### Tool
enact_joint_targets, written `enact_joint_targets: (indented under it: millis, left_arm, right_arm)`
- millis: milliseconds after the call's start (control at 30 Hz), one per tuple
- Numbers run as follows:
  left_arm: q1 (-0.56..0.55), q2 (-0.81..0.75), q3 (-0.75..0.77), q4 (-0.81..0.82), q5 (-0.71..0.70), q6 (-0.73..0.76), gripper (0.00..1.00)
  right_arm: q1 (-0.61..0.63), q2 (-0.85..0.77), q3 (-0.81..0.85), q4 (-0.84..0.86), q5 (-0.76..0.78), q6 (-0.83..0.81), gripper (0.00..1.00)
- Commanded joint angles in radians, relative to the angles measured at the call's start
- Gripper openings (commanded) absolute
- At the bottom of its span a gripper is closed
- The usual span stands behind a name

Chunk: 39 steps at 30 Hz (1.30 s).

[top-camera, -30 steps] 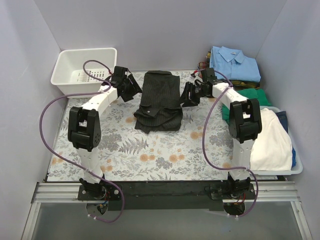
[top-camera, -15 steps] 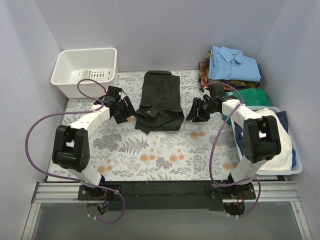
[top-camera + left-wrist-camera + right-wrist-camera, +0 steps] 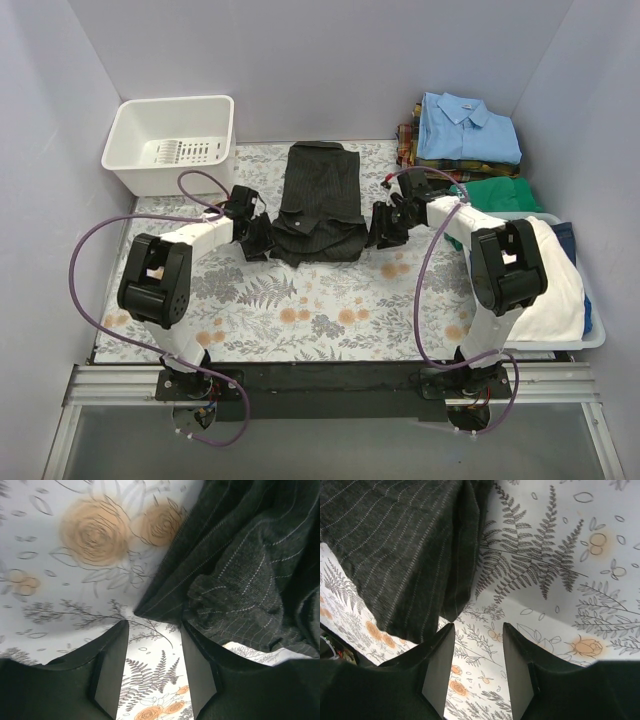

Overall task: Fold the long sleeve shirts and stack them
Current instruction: Fold the shirt

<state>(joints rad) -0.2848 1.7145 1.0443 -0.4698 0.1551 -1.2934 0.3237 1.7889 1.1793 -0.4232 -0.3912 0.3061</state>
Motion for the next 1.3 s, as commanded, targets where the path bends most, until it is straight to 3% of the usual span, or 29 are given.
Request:
enact_joint_targets:
  millis: [0, 567, 933, 1100, 1267]
  left_arm:
    - [-0.033, 0.037, 0.057, 0.014, 0.040, 0.014, 0.45]
    - [-0.036, 0.152, 0.387, -0.038, 0.055, 0.032, 0.50]
    - [-0.036, 0.226, 0.511, -0.053, 0.040, 0.048, 0.57]
    - [-0.027, 0.278, 0.640, -0.067, 0.043, 0.056, 0.59]
    - [-0.024, 0.375, 0.830, -0.064, 0.121, 0.028, 0.60]
  right_arm:
    - [0.035, 0.044, 0.109, -0.035, 0.006, -0.015, 0.50]
    - [0.069, 0.231, 0.457, -0.051, -0.069, 0.044, 0.49]
    - [0.008, 0.423, 0.741, -0.051, -0.078, 0.126, 0.48]
    - [-0.038, 0.484, 0.864, -0.049, -0.043, 0.168, 0.48]
    - [-0.057, 0.458, 0.853, -0.034, 0.005, 0.159, 0.48]
